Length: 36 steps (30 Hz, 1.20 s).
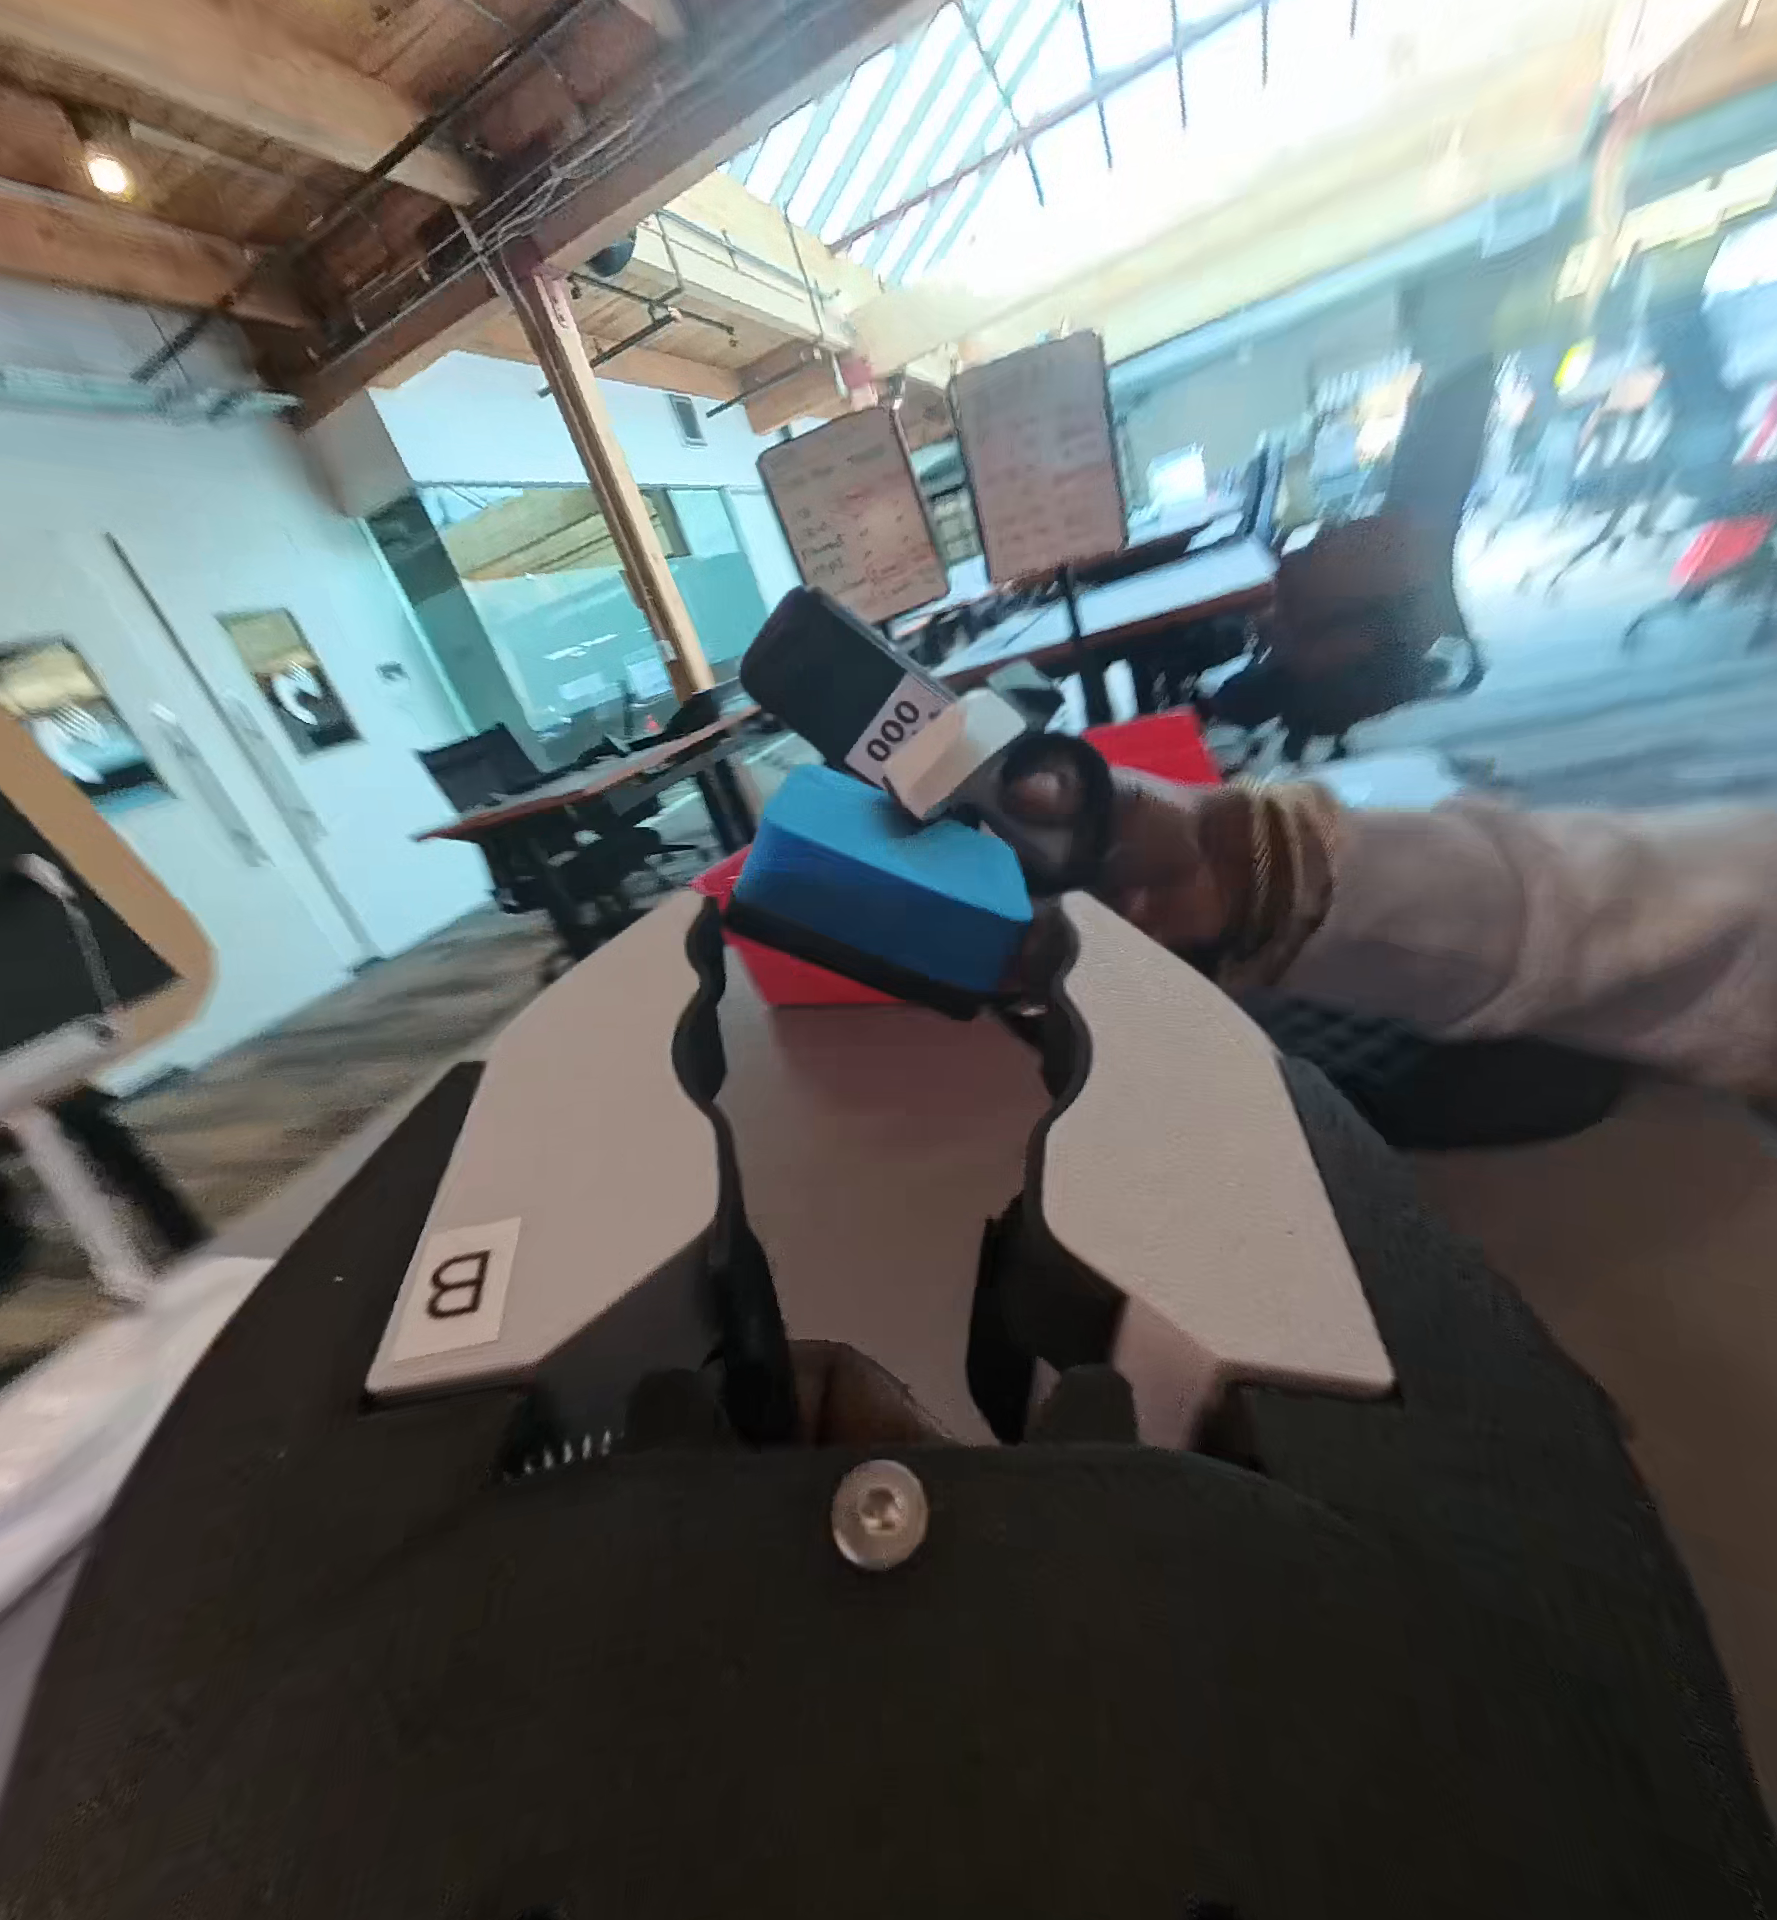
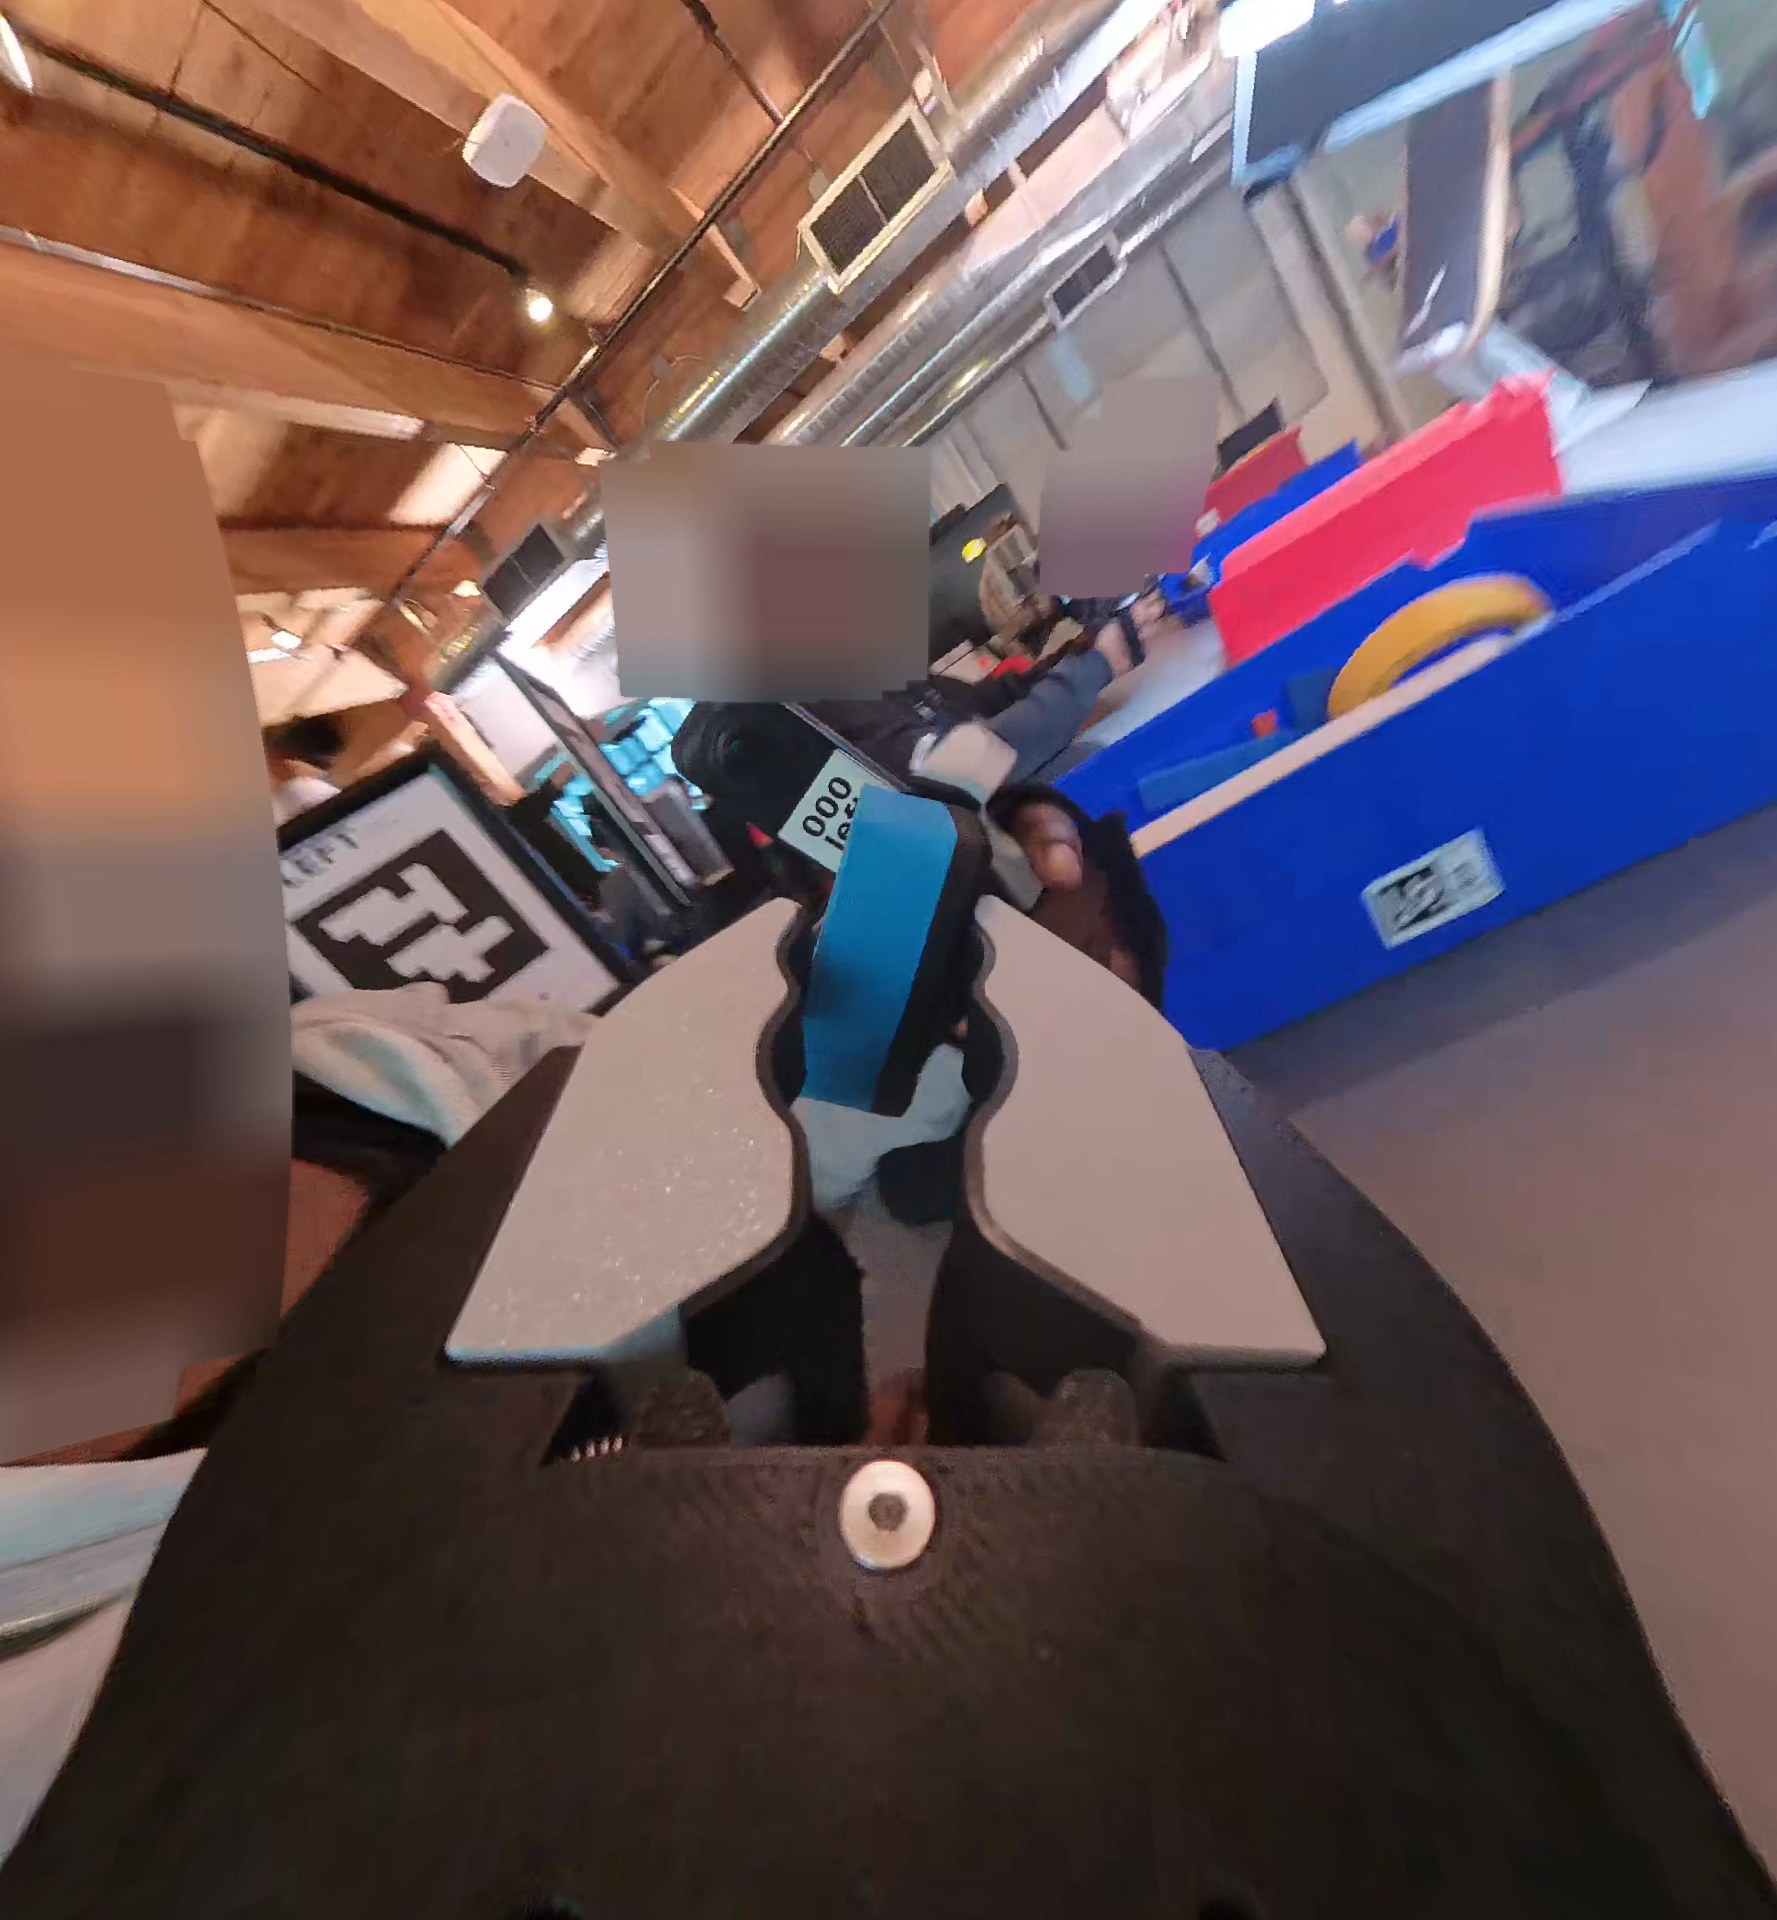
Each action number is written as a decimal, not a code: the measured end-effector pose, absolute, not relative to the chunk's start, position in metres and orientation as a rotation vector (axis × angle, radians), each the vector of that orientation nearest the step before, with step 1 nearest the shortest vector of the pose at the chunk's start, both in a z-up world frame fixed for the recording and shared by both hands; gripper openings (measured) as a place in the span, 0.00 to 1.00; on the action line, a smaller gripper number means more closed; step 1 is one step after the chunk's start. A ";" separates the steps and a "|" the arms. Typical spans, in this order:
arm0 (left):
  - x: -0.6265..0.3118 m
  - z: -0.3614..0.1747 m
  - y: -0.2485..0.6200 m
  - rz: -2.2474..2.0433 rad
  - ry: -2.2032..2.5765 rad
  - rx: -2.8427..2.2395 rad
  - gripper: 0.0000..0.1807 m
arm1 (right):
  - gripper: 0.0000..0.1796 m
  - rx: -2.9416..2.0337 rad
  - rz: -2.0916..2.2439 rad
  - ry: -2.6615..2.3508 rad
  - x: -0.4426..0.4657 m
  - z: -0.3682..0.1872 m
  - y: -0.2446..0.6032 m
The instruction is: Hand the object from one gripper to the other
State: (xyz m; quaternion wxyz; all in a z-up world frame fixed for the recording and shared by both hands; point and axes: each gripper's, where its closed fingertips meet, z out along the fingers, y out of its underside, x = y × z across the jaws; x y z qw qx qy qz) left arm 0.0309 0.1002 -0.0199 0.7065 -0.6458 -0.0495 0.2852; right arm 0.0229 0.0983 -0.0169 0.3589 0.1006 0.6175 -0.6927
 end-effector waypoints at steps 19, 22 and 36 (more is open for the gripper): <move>0.035 -0.009 0.092 0.393 -0.171 -1.332 0.12 | 0.33 0.047 -1.962 1.809 0.035 -0.015 0.092; 0.033 -0.013 0.090 0.616 -0.077 -1.424 0.12 | 0.37 0.203 -1.741 1.583 0.034 -0.015 0.095; 0.032 -0.014 0.093 0.410 -0.195 -1.368 0.12 | 0.19 0.234 -1.885 1.600 0.020 -0.009 0.102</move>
